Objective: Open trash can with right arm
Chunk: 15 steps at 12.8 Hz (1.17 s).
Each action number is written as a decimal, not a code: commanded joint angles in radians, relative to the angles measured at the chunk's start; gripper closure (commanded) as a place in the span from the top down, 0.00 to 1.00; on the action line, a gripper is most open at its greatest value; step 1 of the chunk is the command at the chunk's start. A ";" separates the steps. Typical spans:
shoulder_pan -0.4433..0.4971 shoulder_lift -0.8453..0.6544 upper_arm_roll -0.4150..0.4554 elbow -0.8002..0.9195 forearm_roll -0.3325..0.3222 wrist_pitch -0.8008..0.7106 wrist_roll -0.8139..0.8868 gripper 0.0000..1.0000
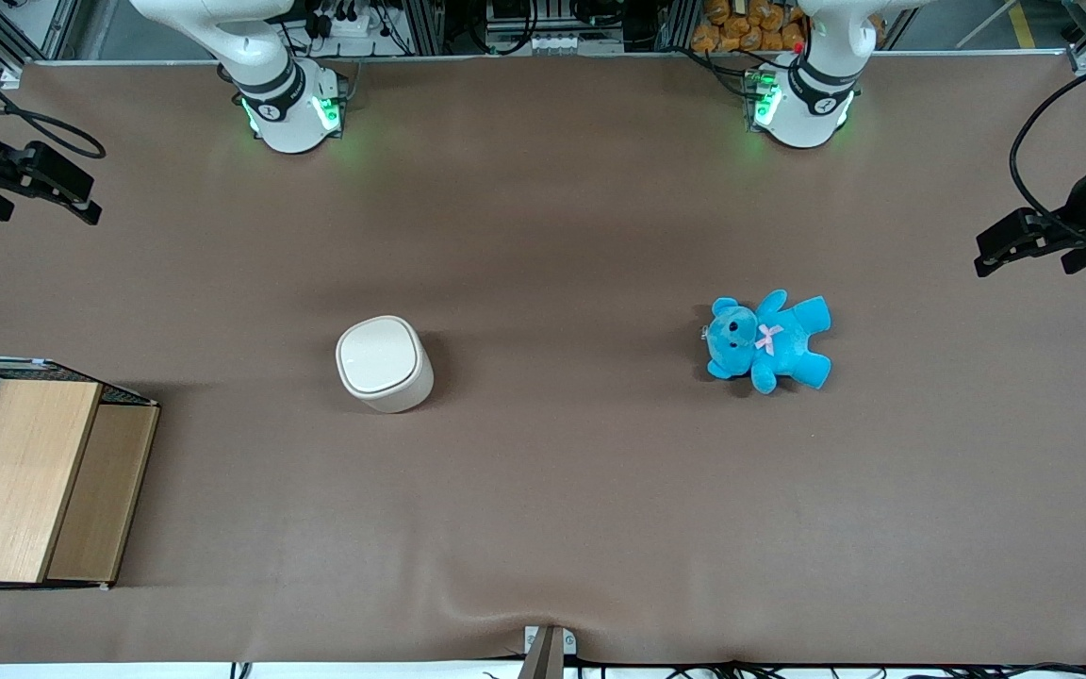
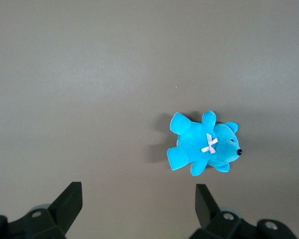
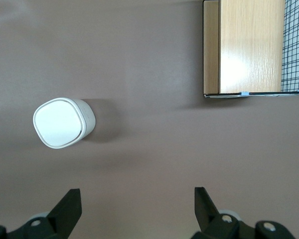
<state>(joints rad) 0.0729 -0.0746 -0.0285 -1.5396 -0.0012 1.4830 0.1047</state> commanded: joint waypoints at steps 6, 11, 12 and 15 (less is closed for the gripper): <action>0.031 -0.018 -0.011 -0.030 0.038 0.020 -0.002 1.00; 0.065 0.012 0.115 -0.175 0.046 0.227 0.015 1.00; 0.076 0.036 0.133 -0.195 0.044 0.273 0.068 1.00; 0.134 0.137 0.153 -0.198 0.036 0.353 0.159 0.78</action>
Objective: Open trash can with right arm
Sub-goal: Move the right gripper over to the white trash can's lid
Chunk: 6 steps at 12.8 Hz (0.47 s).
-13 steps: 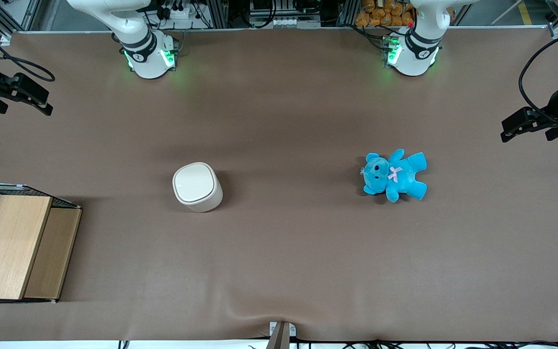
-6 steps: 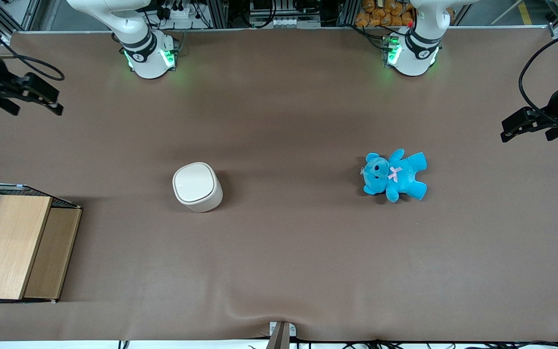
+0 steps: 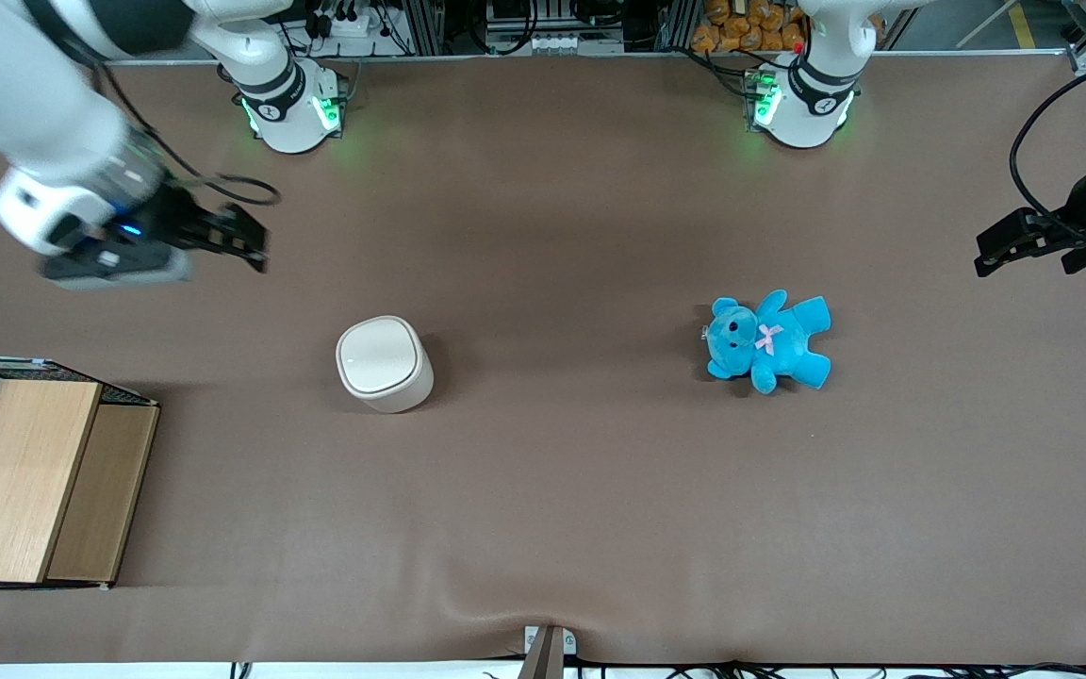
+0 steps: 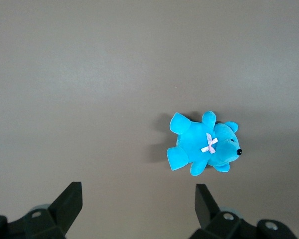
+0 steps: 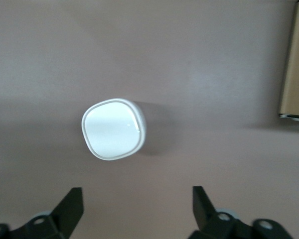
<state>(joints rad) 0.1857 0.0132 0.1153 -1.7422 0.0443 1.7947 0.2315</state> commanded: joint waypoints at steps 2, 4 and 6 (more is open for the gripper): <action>0.029 0.114 0.035 0.004 -0.030 0.074 0.034 0.46; 0.063 0.161 0.035 0.001 -0.037 0.116 0.051 0.24; 0.087 0.197 0.035 0.000 -0.119 0.123 0.080 0.06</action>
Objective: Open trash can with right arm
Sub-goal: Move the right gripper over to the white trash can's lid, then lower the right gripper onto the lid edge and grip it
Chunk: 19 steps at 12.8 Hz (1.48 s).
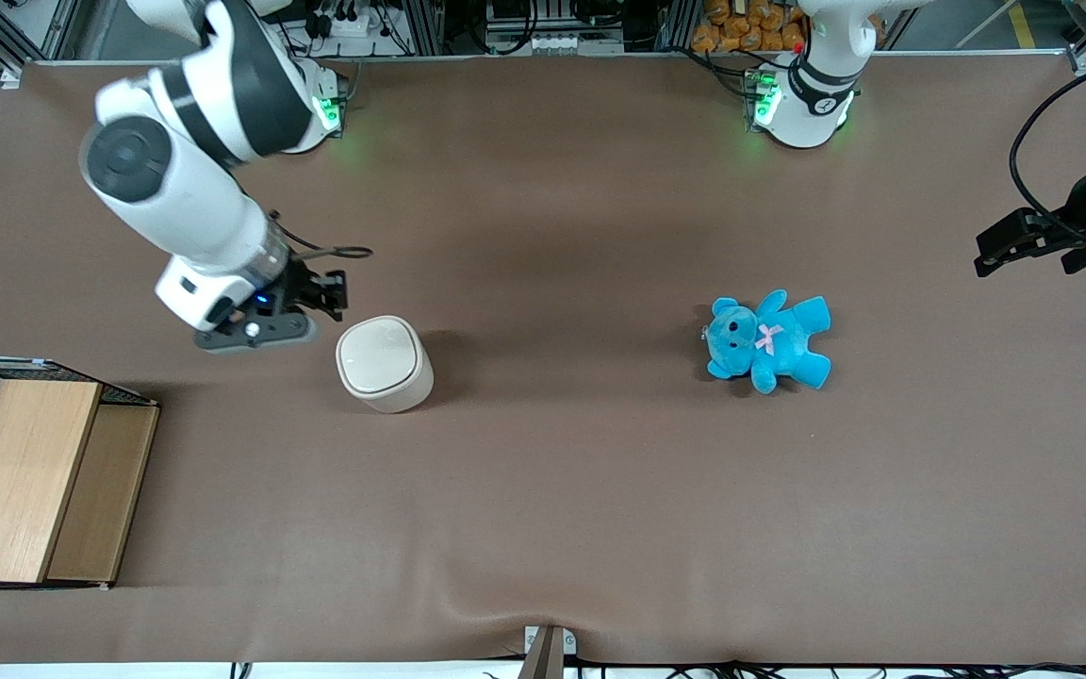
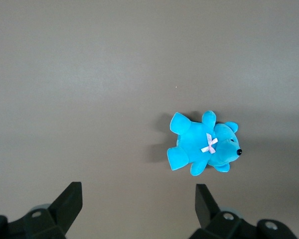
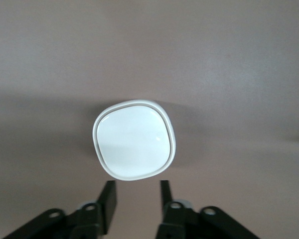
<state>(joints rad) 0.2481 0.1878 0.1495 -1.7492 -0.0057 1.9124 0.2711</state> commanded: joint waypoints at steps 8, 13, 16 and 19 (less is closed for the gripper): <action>0.045 0.088 0.001 -0.101 -0.238 0.180 0.042 0.00; 0.045 0.139 -0.005 -0.113 -0.238 0.247 0.042 0.00; 0.043 0.150 -0.008 -0.113 -0.238 0.247 0.051 0.00; 0.040 0.160 -0.018 -0.115 -0.240 0.254 0.053 0.00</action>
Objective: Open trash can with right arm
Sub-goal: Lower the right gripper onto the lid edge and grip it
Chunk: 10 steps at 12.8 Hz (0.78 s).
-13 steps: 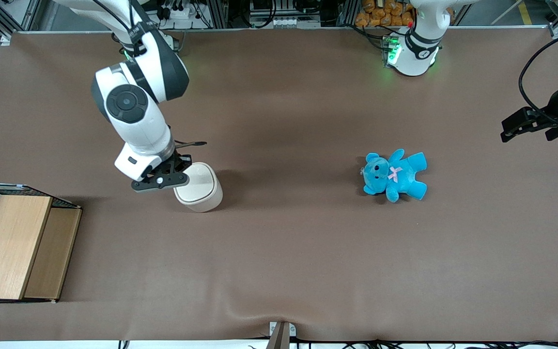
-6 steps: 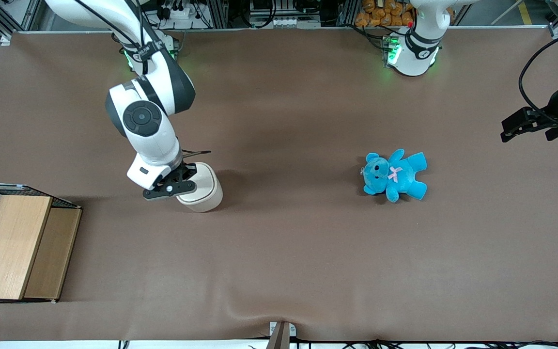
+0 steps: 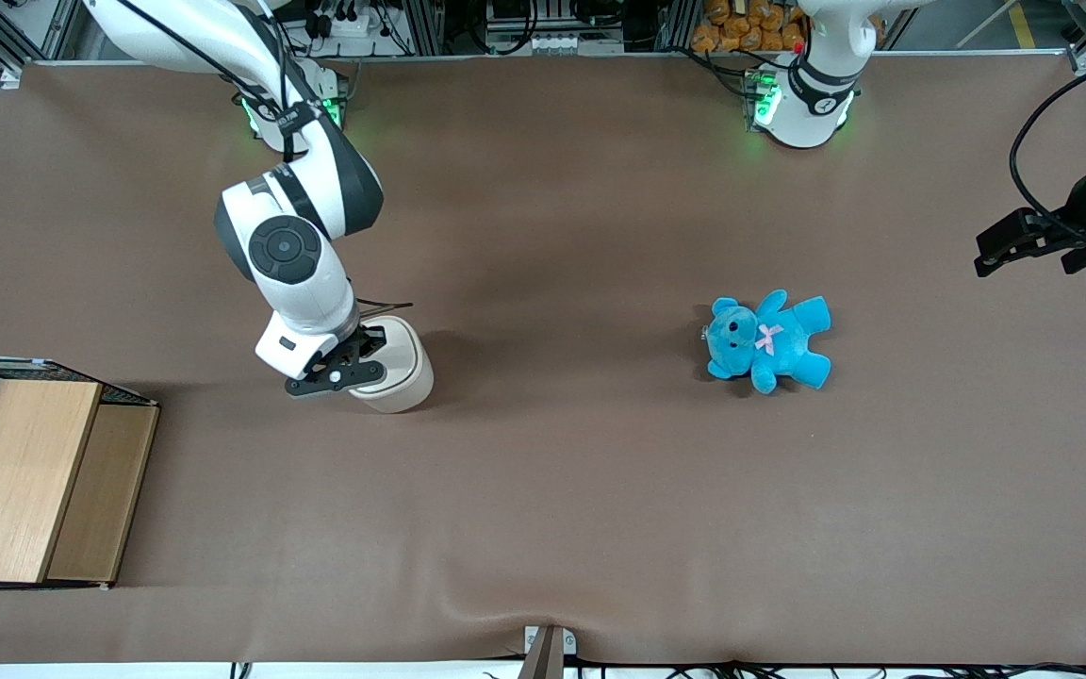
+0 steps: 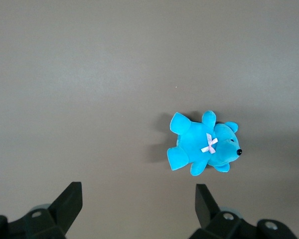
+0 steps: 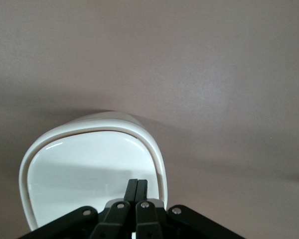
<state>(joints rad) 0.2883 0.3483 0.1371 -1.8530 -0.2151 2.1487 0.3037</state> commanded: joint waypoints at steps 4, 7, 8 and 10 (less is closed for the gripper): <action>-0.004 0.014 -0.011 -0.015 -0.030 0.025 0.022 0.00; -0.005 0.018 -0.013 -0.044 -0.029 0.071 0.022 0.00; -0.005 0.023 -0.013 -0.046 -0.030 0.076 0.022 0.00; -0.001 0.031 -0.013 -0.051 -0.030 0.085 0.044 0.00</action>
<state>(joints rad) 0.2878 0.3713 0.1200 -1.8745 -0.2170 2.1984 0.3068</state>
